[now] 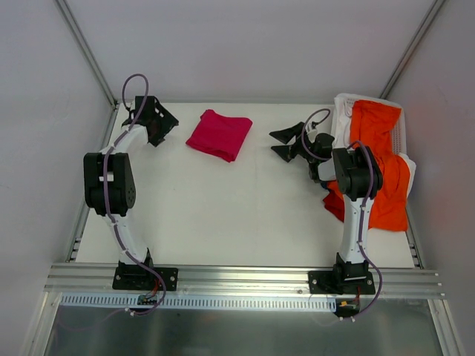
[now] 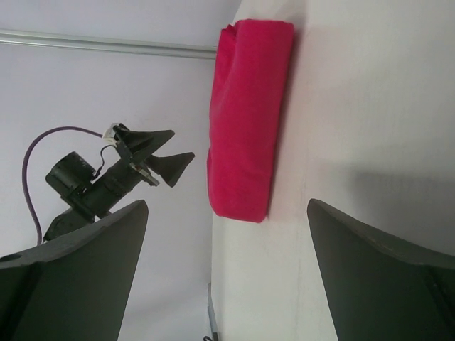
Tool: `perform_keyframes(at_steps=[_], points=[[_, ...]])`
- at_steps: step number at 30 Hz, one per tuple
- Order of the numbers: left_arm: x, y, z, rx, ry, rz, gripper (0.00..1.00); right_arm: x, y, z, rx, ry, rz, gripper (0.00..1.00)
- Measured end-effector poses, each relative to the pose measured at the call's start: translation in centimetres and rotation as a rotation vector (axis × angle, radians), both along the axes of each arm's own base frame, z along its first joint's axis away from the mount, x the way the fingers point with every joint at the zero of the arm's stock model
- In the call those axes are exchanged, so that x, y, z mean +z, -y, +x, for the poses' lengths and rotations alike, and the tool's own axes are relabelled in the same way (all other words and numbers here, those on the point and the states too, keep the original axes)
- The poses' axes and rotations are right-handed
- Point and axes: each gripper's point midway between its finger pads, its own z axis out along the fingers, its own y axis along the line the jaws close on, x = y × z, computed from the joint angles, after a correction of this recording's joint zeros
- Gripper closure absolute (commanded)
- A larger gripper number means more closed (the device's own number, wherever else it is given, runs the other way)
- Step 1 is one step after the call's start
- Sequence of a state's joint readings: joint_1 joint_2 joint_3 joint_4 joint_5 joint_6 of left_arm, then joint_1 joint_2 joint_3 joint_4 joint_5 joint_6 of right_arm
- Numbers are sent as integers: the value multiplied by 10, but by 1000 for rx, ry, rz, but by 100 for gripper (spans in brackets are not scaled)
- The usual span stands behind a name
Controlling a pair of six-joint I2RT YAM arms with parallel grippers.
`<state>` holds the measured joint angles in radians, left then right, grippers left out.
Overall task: Fold and stack the t-shirts
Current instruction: Put the neatly folded tshirt into the corner of the board with the left arm
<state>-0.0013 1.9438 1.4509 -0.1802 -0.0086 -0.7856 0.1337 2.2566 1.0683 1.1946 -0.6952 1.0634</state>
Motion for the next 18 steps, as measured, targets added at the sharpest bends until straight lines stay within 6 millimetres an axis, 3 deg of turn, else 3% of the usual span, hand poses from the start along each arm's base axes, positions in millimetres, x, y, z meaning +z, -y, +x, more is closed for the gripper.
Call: perform_keyframes(at_steps=[2, 4, 6, 9, 10, 12, 13, 14, 17, 18], points=[[19, 4, 0, -5, 42, -5, 25, 12, -5, 9, 5, 21, 7, 1], [33, 10, 0, -15, 74, -16, 26, 38, -12, 28, 14, 66, 17, 4], [40, 20, -1, -36, 90, -28, 27, 81, -27, 48, 33, 159, 33, 10], [37, 36, -7, -72, 80, -38, 27, 150, -58, 66, 68, 309, 65, 29], [35, 40, -11, -80, 72, -39, 27, 169, -71, 68, 82, 351, 75, 47], [31, 46, -18, -93, 59, -41, 27, 193, -98, 65, 117, 401, 96, 65], [29, 48, -21, -98, 52, -44, 27, 198, -111, 63, 134, 410, 103, 77], [28, 48, -25, -100, 46, -44, 27, 197, -125, 59, 153, 407, 109, 81], [33, 48, -31, -100, 50, -43, 27, 172, -162, 46, 199, 336, 110, 83], [35, 48, -32, -100, 56, -43, 28, 155, -177, 40, 219, 294, 105, 83]])
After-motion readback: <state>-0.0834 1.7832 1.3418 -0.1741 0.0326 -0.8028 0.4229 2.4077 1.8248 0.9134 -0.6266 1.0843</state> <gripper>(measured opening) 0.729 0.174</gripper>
